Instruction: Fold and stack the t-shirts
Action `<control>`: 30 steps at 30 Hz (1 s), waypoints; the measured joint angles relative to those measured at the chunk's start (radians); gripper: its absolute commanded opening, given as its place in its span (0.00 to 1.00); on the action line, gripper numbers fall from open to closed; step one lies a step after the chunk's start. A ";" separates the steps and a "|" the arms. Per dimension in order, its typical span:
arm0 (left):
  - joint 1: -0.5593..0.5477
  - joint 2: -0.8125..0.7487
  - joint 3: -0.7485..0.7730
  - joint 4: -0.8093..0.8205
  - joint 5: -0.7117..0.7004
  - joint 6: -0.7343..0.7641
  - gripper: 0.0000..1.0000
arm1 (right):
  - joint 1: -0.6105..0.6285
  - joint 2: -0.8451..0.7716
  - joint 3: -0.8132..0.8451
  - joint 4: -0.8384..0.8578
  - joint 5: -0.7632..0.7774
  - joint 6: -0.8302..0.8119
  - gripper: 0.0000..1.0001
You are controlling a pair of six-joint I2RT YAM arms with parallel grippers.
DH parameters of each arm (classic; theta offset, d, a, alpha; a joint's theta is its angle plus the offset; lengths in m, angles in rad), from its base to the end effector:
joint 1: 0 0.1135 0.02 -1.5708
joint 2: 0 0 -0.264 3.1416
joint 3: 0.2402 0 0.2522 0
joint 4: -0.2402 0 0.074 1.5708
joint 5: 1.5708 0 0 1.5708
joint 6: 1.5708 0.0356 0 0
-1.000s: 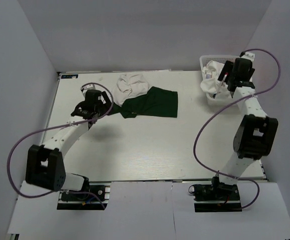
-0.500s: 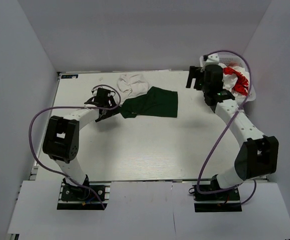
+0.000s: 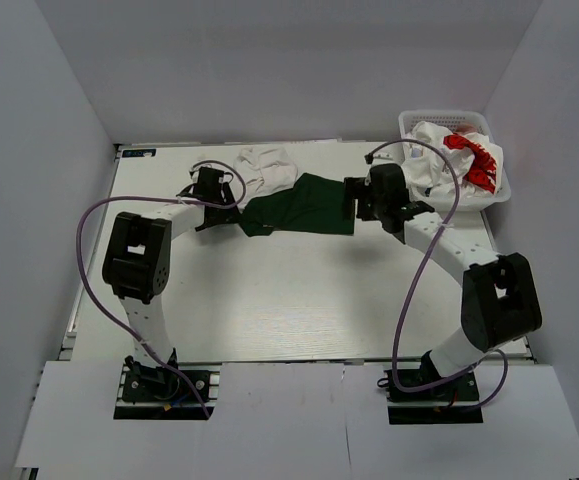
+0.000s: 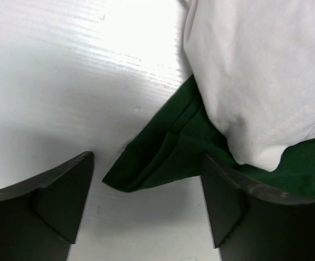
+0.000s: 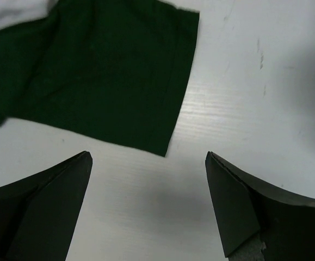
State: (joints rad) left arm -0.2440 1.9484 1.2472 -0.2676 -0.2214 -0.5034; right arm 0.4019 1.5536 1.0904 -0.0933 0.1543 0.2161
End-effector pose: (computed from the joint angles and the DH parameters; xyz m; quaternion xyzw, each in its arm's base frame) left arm 0.3947 -0.0902 0.1571 -0.1552 0.9370 -0.0093 0.3128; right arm 0.3280 0.1335 0.2640 -0.0436 0.8712 0.0831 0.4818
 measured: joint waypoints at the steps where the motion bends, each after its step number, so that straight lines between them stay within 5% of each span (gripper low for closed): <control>1: 0.001 0.003 0.000 0.012 0.008 0.006 0.76 | 0.005 0.008 -0.008 -0.006 0.000 0.006 0.90; 3: 0.004 0.008 0.000 0.032 0.029 0.013 0.61 | 0.015 0.022 -0.031 -0.016 0.000 0.017 0.90; 5: 0.006 0.010 -0.006 0.053 0.056 0.016 0.08 | 0.025 0.031 -0.054 -0.018 0.000 0.032 0.90; 6: 0.006 0.010 -0.014 0.063 0.075 0.021 0.00 | 0.028 0.037 -0.060 -0.019 -0.001 0.040 0.90; 22: -0.002 -0.169 -0.290 0.209 0.232 0.018 0.00 | 0.094 0.331 0.052 -0.020 0.114 0.065 0.89; 24: -0.002 -0.207 -0.329 0.208 0.250 0.018 0.00 | 0.093 0.349 0.060 -0.003 0.129 0.069 0.74; 27: -0.002 -0.252 -0.357 0.208 0.271 0.020 0.00 | 0.091 0.371 0.082 0.015 0.139 0.072 0.33; 30: -0.003 -0.272 -0.357 0.209 0.291 0.027 0.00 | 0.089 0.383 0.092 0.035 0.138 0.073 0.12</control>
State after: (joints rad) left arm -0.2466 1.6768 0.8902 -0.0582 0.0696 -0.4763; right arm 0.4911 1.9369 1.1828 -0.0578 0.2928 0.2890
